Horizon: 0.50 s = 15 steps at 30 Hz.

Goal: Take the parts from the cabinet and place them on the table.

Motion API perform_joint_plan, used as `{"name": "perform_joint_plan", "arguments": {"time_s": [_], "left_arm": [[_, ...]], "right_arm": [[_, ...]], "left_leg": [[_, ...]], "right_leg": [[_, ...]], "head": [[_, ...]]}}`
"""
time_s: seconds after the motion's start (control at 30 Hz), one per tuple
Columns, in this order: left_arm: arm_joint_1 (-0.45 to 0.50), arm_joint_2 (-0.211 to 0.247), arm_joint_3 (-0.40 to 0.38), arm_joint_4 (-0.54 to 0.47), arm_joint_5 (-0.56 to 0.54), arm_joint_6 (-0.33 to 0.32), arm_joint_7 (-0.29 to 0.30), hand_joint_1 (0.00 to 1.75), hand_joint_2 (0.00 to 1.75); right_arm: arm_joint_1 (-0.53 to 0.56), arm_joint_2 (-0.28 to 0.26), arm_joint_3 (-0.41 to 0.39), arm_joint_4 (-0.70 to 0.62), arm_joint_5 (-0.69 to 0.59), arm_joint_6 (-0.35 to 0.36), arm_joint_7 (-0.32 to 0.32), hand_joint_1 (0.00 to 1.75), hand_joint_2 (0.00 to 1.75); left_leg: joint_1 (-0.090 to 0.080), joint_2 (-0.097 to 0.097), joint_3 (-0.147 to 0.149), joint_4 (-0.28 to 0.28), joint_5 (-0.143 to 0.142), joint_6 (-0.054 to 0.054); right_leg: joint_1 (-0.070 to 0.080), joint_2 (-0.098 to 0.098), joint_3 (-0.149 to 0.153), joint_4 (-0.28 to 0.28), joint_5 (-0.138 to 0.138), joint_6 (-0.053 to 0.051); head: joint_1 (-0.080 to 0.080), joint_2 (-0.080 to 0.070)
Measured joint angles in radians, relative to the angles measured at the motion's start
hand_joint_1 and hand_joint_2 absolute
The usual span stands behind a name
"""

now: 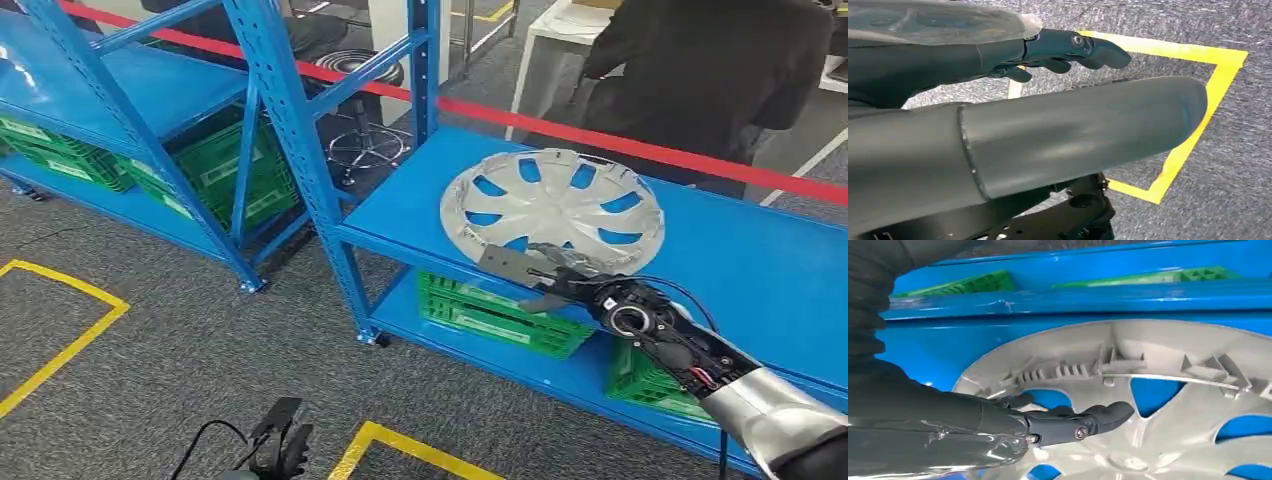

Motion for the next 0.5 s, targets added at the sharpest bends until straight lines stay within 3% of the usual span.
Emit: {"name": "perform_joint_plan", "arguments": {"time_s": [0.5], "left_arm": [[-0.001, 0.000, -0.021, 0.000, 0.000, -0.006, 0.000, 0.00, 0.00]], "right_arm": [[-0.009, 0.018, 0.034, 0.078, -0.022, 0.008, -0.071, 0.00, 1.75]], "left_leg": [[0.000, 0.000, 0.004, 0.000, 0.000, 0.000]], "right_leg": [[0.000, 0.000, 0.003, 0.000, 0.000, 0.000]], "head": [[0.000, 0.000]]}}
